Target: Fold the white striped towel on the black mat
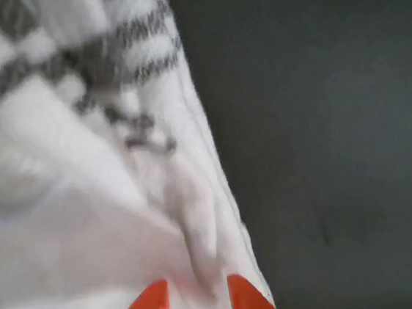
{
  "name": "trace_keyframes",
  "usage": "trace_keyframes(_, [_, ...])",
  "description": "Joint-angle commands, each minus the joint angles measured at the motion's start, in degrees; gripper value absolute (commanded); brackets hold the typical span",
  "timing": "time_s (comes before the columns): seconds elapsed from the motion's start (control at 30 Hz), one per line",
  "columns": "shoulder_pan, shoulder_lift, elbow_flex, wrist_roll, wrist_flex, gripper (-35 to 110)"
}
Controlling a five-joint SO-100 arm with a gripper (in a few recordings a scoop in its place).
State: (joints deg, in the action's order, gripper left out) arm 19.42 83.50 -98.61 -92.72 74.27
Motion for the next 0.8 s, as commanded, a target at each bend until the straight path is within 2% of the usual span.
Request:
trace_keyframes(0.0, [0.7,10.9,-1.3,-2.4,2.5,10])
trace_keyframes(0.47, [-11.4,50.1,-28.6,3.3,16.4,1])
trace_keyframes(0.77, [-16.2,54.2,-36.1,7.3,19.7,0])
